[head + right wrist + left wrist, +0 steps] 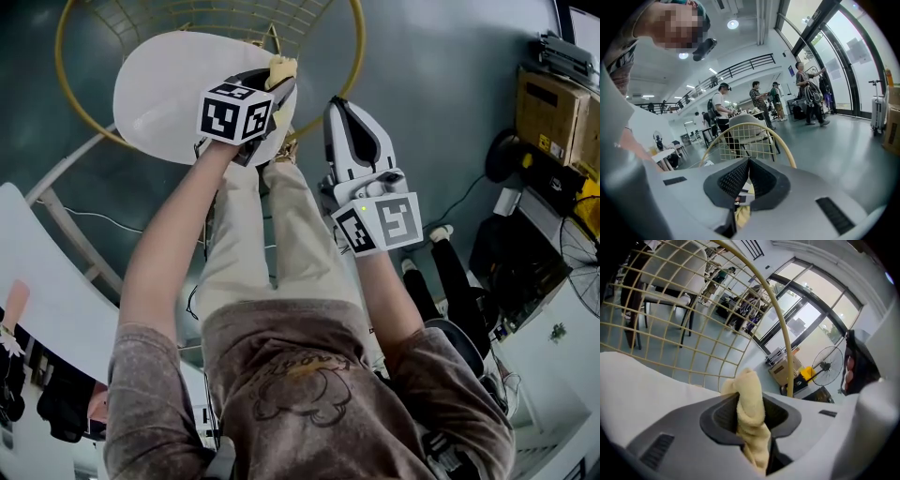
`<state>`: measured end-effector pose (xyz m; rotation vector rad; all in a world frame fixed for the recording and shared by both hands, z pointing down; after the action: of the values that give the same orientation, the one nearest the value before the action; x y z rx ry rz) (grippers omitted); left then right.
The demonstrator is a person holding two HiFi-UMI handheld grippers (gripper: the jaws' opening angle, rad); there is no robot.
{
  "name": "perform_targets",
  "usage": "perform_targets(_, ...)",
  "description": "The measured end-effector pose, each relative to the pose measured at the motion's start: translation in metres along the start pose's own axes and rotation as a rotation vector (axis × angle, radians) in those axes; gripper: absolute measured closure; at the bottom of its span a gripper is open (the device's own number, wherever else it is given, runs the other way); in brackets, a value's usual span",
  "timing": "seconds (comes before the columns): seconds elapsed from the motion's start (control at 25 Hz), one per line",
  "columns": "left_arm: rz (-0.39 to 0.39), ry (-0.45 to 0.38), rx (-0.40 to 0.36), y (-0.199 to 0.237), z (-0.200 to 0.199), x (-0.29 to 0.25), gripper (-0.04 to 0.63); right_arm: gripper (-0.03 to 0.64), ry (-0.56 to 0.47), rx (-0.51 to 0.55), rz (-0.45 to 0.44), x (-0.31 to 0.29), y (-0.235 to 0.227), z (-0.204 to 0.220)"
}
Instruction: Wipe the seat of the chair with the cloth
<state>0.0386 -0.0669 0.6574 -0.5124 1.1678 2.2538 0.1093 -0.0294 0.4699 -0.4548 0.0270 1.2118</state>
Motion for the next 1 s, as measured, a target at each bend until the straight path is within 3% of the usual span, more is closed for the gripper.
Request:
perform_targets(0.28,-0.055,-0.052,0.019,0.032,-0.004,0.046,0.474,0.589,0.012,-0.004,-0.024,-0.002,0.011,0.007)
perform_targets(0.64,-0.289,-0.119,0.095,0.121,0.008,0.148,0.474,0.589,0.016,-0.004,-0.062,-0.007,0.031,0.009)
perform_targets(1.0,-0.487,-0.150,0.063,0.192,-0.009,0.239,0.474,0.589,0.020,-0.005,-0.088,-0.018,0.044,0.013)
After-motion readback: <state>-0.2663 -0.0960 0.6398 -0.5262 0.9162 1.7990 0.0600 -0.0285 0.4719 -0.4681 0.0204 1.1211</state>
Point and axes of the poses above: the fingertips, and each gripper's own axes: x backward along the fingers, y to its left, z out of its underside, the point moved 3 cm from there along x, backward along the fingers, and after that the axes turned 7 degrees about -y, right-handed, at the moved point
